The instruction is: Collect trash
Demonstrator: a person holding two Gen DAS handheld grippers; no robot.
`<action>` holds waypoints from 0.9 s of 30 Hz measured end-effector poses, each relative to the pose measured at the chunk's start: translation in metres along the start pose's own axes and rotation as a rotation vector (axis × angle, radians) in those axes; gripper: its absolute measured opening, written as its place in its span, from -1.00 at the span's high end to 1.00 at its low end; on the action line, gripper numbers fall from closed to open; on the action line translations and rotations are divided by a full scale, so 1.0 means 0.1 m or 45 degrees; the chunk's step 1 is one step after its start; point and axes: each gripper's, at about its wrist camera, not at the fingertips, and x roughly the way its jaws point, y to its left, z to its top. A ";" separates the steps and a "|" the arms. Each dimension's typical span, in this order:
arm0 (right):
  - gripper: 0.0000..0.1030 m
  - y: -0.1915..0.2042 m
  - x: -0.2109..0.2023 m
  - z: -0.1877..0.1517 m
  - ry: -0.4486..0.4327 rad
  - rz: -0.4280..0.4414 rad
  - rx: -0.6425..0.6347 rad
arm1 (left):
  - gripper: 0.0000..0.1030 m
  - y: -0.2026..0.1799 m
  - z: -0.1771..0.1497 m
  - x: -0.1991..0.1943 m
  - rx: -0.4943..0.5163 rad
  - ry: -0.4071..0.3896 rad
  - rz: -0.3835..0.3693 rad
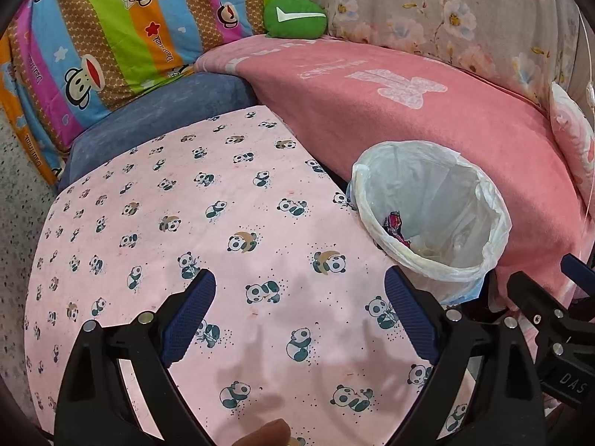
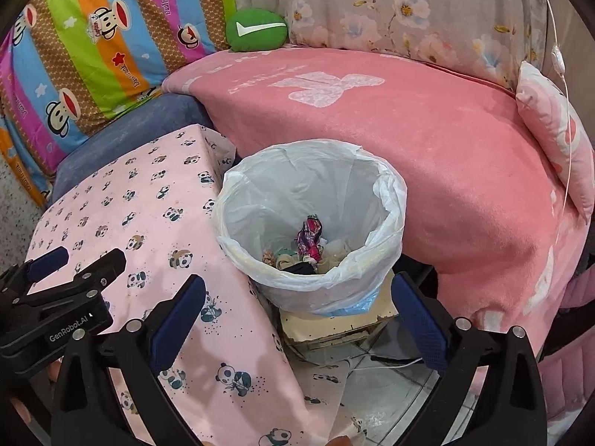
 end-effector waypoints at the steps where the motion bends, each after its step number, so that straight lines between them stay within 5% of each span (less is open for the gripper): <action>1: -0.87 0.00 -0.01 0.00 -0.002 0.001 0.001 | -0.71 0.00 0.00 0.00 -0.001 0.001 -0.002; 27: -0.87 0.02 -0.01 -0.03 0.011 -0.053 -0.039 | -0.71 -0.07 -0.09 -0.03 0.008 0.029 0.032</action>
